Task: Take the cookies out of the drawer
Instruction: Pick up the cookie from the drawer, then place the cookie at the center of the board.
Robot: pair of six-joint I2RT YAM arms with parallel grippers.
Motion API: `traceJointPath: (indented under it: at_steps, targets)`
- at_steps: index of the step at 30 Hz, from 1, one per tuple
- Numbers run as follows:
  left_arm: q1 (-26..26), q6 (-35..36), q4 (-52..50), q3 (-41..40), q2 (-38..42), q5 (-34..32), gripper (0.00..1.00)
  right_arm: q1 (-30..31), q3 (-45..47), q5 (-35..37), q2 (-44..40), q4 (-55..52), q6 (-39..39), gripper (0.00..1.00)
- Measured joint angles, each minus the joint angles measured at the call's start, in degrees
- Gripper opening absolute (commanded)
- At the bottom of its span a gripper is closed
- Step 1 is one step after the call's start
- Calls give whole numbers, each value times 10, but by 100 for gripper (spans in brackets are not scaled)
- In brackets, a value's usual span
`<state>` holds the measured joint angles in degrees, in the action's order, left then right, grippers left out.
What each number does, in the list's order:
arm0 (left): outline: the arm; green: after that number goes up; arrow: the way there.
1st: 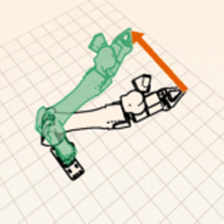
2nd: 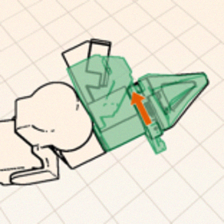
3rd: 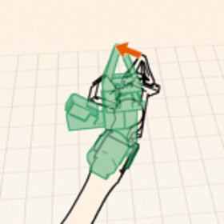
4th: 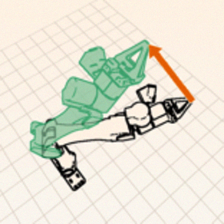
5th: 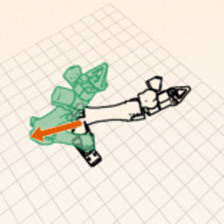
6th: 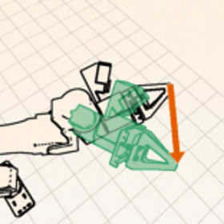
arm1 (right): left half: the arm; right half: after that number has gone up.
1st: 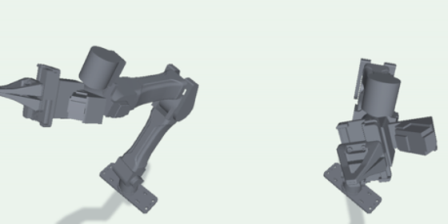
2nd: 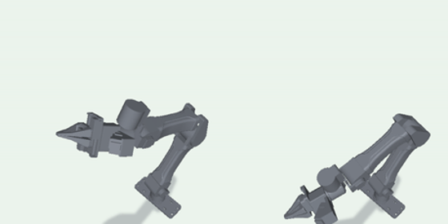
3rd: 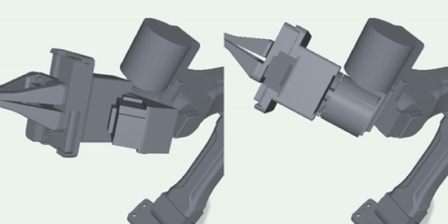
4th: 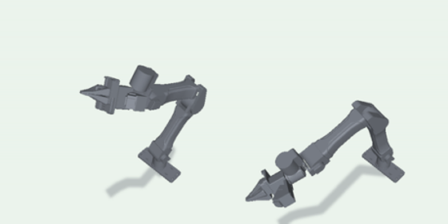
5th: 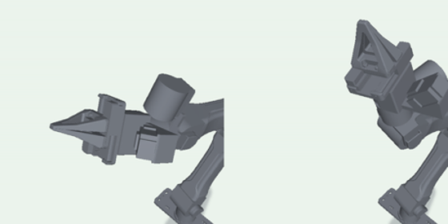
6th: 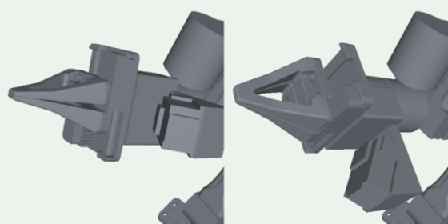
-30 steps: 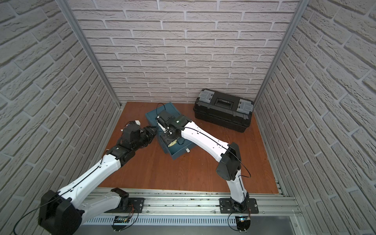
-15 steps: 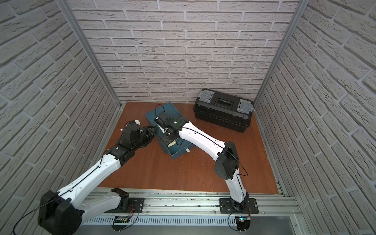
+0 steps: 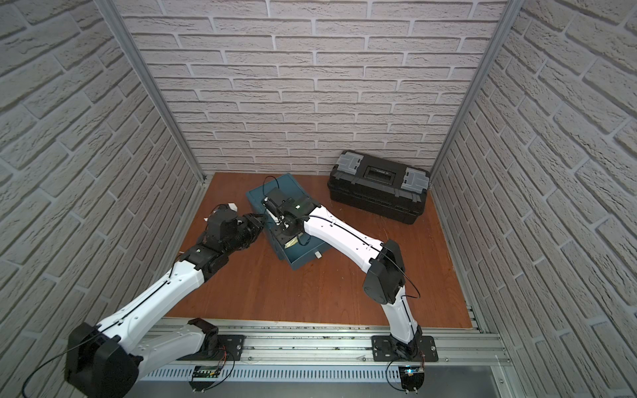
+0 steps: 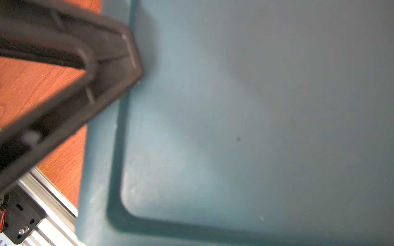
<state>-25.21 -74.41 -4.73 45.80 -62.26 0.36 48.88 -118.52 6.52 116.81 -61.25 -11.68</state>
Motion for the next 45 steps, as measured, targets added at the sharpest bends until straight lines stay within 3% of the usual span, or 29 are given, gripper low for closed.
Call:
traceJointPath:
  at_steps: [15, 21, 32, 39, 45]
  targets:
    - [0, 0, 0, 0, 0, 0, 38, 0, 68, 13, -101, -12, -41, 26]
    - [0, 0, 0, 0, 0, 0, 38, -5, 118, 26, -182, -21, -72, 26]
    - [0, 0, -1, 0, 1, 1, 39, -69, 332, 43, -406, -38, -149, 26]
    - [0, 0, -2, 0, 1, 1, 39, -80, 512, 45, -488, -9, -181, 26]
    - [0, 0, -3, 0, 2, 1, 39, -97, 646, 28, -507, 64, -211, 26]
